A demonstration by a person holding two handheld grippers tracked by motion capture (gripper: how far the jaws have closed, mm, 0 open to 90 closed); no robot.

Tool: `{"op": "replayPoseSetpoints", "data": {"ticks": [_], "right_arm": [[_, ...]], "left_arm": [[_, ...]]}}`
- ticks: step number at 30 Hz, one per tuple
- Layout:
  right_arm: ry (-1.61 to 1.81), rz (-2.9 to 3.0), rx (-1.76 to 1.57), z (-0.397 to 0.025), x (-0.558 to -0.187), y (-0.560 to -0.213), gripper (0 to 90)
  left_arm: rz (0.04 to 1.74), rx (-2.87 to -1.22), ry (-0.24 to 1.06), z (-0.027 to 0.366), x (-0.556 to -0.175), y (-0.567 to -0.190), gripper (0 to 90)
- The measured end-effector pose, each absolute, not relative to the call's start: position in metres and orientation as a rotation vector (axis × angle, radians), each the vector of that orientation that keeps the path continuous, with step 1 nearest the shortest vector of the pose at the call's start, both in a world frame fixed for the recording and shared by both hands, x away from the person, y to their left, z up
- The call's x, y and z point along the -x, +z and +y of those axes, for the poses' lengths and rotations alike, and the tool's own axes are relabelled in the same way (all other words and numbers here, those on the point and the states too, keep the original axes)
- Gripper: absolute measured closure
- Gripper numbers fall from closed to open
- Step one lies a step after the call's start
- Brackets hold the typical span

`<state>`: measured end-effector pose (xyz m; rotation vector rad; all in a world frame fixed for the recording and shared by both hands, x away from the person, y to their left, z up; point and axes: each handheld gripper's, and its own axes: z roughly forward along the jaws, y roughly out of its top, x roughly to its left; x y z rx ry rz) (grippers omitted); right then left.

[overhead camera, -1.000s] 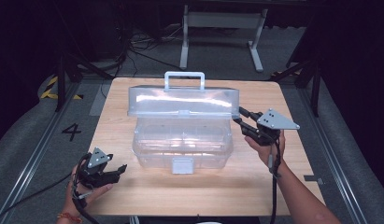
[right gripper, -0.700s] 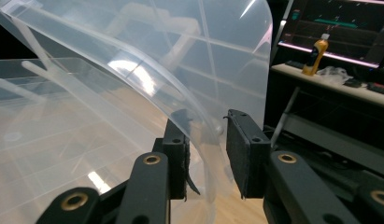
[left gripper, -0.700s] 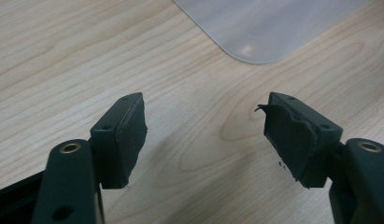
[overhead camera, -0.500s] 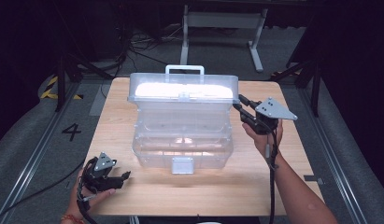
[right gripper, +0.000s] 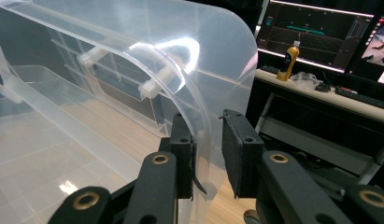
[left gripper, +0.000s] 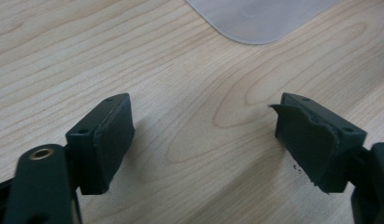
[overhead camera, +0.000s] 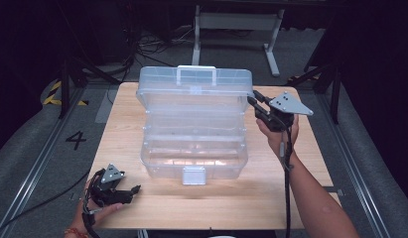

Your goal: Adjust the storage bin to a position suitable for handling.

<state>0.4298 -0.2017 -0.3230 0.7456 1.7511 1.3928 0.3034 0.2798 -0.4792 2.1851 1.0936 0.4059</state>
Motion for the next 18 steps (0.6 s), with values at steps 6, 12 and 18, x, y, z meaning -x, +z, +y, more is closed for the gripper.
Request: {"op": "replayPoseSetpoints", "data": {"ticks": [6, 12, 18], "right_arm": [[1.406, 1.725, -0.793, -0.199, -0.438, -0.320, 76.7], [1.442, 1.716, -0.859, -0.198, -0.452, -0.315, 78.5], [1.449, 1.712, -0.881, -0.197, -0.460, -0.312, 79.2]], "left_arm": [[1.073, -2.171, 0.410, 0.280, -0.303, -0.482, 17.6], [1.068, -2.173, 0.409, 0.280, -0.303, -0.482, 17.6], [1.068, -2.175, 0.408, 0.280, -0.303, -0.481, 17.4]]}}
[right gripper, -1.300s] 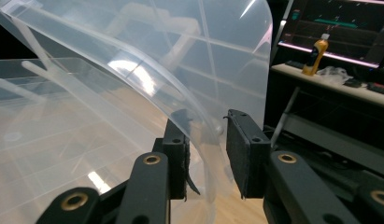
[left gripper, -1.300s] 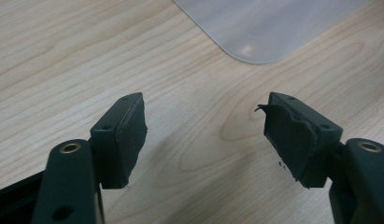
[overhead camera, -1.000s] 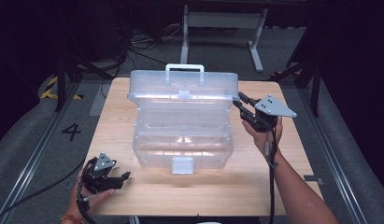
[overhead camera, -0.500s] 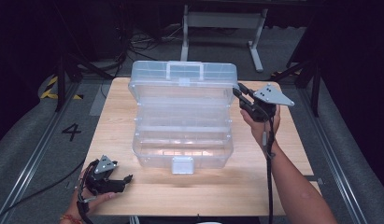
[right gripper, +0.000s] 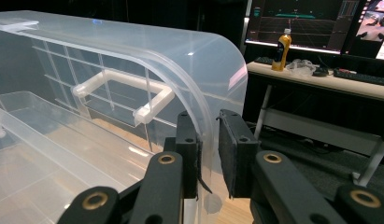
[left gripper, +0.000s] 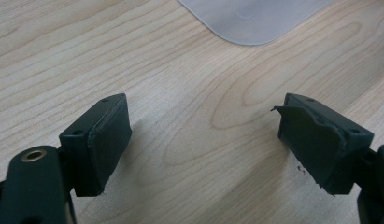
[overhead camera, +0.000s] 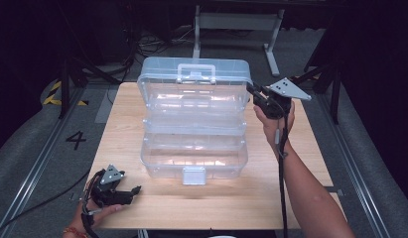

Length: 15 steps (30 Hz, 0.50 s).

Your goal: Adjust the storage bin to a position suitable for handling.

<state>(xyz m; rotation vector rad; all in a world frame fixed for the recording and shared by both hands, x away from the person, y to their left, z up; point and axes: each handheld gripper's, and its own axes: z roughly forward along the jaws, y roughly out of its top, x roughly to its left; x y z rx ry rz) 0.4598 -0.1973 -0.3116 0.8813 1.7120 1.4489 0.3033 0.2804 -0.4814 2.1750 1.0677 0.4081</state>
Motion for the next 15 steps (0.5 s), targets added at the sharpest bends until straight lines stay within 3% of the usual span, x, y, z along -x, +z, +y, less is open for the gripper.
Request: {"op": "replayPoseSetpoints", "data": {"ticks": [15], "right_arm": [[1.381, 1.747, -0.854, -0.198, -0.476, -0.304, 83.5]], "left_arm": [[1.051, -2.195, 0.402, 0.276, -0.310, -0.481, 15.4]]}}
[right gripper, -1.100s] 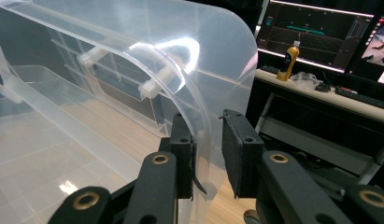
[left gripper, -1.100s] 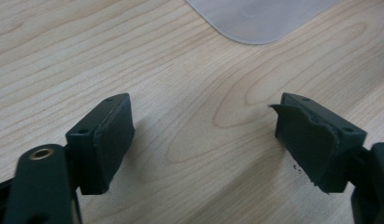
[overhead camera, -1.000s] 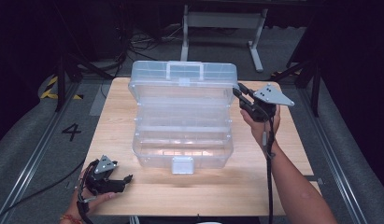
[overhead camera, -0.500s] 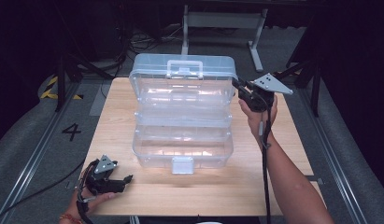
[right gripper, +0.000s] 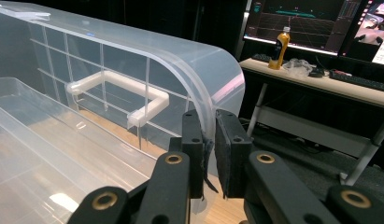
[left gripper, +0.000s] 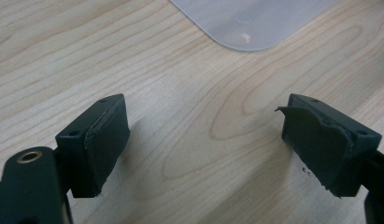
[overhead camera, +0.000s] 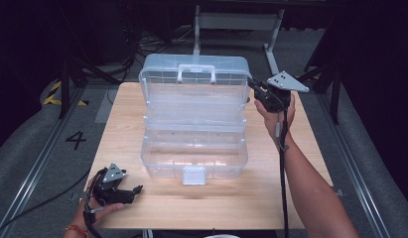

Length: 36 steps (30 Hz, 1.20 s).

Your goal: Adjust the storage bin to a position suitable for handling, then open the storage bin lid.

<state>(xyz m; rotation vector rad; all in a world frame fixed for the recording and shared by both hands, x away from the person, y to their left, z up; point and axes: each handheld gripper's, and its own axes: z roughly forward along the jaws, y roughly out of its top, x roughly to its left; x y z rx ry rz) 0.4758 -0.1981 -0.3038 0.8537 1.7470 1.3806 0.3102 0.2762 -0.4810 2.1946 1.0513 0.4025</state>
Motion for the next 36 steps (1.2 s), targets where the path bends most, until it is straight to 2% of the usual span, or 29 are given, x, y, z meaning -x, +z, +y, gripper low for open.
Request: {"op": "replayPoseSetpoints", "data": {"ticks": [36], "right_arm": [[1.341, 1.818, -0.844, -0.198, -0.496, -0.295, 83.6]], "left_arm": [[1.001, -2.218, 0.399, 0.275, -0.321, -0.481, 15.4]]}}
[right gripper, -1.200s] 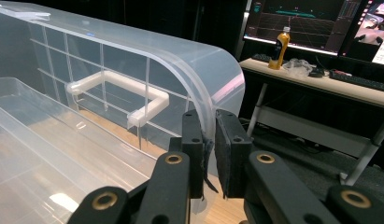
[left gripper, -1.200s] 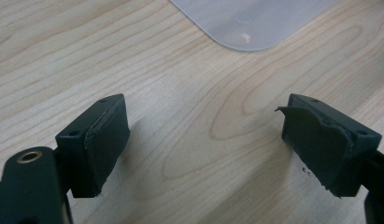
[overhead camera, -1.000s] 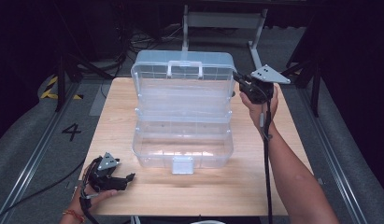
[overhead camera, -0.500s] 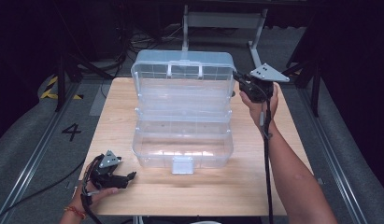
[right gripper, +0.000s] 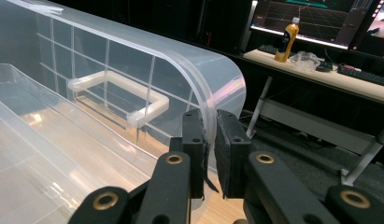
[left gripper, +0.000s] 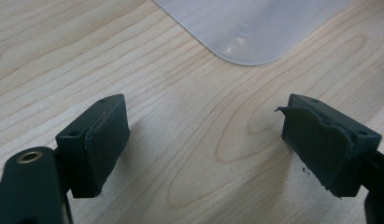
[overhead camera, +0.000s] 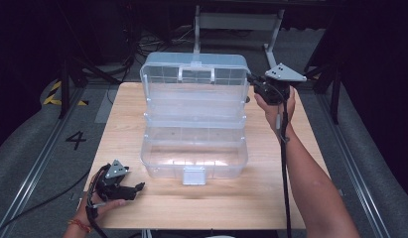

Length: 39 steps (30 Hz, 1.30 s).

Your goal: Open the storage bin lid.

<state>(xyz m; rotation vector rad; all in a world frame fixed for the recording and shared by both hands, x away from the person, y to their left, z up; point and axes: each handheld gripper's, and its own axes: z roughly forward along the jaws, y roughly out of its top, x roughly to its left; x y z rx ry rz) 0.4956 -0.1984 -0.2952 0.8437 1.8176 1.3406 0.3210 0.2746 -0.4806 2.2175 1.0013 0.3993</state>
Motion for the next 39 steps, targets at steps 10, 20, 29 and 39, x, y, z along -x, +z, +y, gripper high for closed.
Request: {"op": "replayPoseSetpoints", "data": {"ticks": [10, 20, 29, 39], "right_arm": [[1.335, 1.832, -0.848, -0.199, -0.503, -0.294, 83.5], [1.376, 1.834, -0.877, -0.201, -0.512, -0.297, 83.5], [1.384, 1.838, -0.894, -0.201, -0.521, -0.298, 83.5], [1.356, 1.848, -0.926, -0.197, -0.534, -0.298, 83.3]], "left_arm": [[1.005, -2.216, 0.395, 0.274, -0.321, -0.481, 15.4], [1.023, -2.203, 0.403, 0.275, -0.319, -0.481, 15.6], [1.035, -2.195, 0.397, 0.274, -0.319, -0.482, 15.6], [1.020, -2.201, 0.410, 0.275, -0.320, -0.481, 15.6]]}}
